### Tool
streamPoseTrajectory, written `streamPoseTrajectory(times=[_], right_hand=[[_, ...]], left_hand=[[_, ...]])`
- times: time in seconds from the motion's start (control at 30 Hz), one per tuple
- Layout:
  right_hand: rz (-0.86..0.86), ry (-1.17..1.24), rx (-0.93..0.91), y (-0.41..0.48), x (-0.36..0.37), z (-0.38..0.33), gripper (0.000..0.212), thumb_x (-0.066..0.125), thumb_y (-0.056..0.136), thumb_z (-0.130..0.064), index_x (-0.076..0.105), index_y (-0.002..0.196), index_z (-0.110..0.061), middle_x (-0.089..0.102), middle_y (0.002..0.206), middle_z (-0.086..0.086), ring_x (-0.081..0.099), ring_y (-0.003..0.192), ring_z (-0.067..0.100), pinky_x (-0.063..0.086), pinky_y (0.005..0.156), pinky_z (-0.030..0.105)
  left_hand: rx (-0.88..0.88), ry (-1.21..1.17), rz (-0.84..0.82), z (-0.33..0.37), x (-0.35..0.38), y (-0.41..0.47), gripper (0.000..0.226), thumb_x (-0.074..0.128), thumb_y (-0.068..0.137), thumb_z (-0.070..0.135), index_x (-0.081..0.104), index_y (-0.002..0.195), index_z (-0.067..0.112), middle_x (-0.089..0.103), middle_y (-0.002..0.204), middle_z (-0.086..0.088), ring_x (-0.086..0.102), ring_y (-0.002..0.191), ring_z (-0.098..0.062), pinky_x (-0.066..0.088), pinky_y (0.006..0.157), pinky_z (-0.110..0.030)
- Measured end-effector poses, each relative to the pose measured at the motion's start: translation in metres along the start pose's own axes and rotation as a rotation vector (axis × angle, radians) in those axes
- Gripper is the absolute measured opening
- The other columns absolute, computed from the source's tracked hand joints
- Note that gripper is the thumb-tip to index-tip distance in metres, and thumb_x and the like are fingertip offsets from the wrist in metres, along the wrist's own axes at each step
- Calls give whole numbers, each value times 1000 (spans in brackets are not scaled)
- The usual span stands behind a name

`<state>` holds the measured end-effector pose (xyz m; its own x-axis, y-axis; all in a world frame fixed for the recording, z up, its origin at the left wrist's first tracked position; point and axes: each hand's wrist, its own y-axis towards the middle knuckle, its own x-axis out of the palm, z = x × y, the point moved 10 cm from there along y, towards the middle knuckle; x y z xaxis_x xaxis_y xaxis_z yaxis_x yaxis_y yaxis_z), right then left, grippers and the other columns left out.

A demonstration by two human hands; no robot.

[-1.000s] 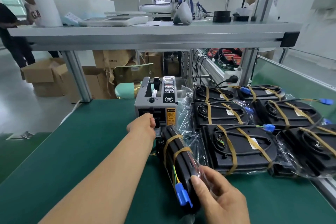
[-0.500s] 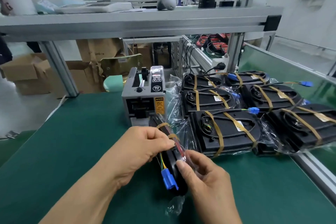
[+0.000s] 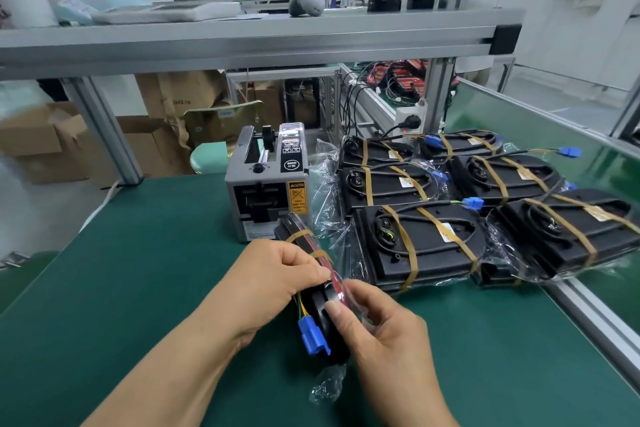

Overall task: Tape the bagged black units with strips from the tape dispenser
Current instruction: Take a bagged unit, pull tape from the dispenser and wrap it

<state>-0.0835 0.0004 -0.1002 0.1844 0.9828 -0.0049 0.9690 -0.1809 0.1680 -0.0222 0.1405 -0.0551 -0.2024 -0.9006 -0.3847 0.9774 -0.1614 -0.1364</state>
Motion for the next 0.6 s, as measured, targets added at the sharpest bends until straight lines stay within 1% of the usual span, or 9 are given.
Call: streamPoseTrajectory(times=[0.1, 0.27, 0.33, 0.5, 0.6], right_hand=[[4, 0, -6, 0, -1, 0, 36, 79, 85, -22, 70, 91, -57, 76, 86, -15, 73, 74, 5, 55, 67, 16], [2, 21, -11, 0, -1, -4, 43, 79, 83, -20, 69, 87, -62, 75, 85, -19, 73, 73, 3, 54, 64, 13], [2, 24, -11, -1, -2, -5, 44, 80, 83, -21, 68, 86, -64, 75, 85, -21, 73, 73, 2, 54, 63, 12], [-8, 18, -21, -1, -1, -7, 43, 79, 83, -21, 68, 85, -63, 74, 85, -21, 73, 73, 3, 55, 63, 14], [-3, 22, -21, -1, -2, -7, 44, 79, 83, -22, 68, 85, -65, 74, 87, -22, 73, 74, 4, 55, 65, 14]], left_hand=[[9, 4, 40, -3, -1, -1, 15, 79, 78, 20, 73, 65, 18, 73, 69, 2, 63, 61, 0, 43, 64, -17], [36, 20, 75, -4, 0, -3, 16, 77, 79, 21, 73, 64, 25, 71, 67, 1, 61, 58, -1, 45, 61, -17], [38, 39, 92, -4, 0, -5, 13, 76, 79, 24, 73, 66, 25, 71, 69, -1, 60, 57, -2, 48, 61, -20], [39, 70, 124, -4, 0, -7, 12, 75, 78, 26, 72, 67, 27, 70, 71, -5, 58, 58, -6, 53, 68, -34], [40, 73, 141, -4, -1, -6, 12, 76, 78, 26, 71, 67, 28, 69, 70, -6, 56, 57, -7, 53, 68, -35]])
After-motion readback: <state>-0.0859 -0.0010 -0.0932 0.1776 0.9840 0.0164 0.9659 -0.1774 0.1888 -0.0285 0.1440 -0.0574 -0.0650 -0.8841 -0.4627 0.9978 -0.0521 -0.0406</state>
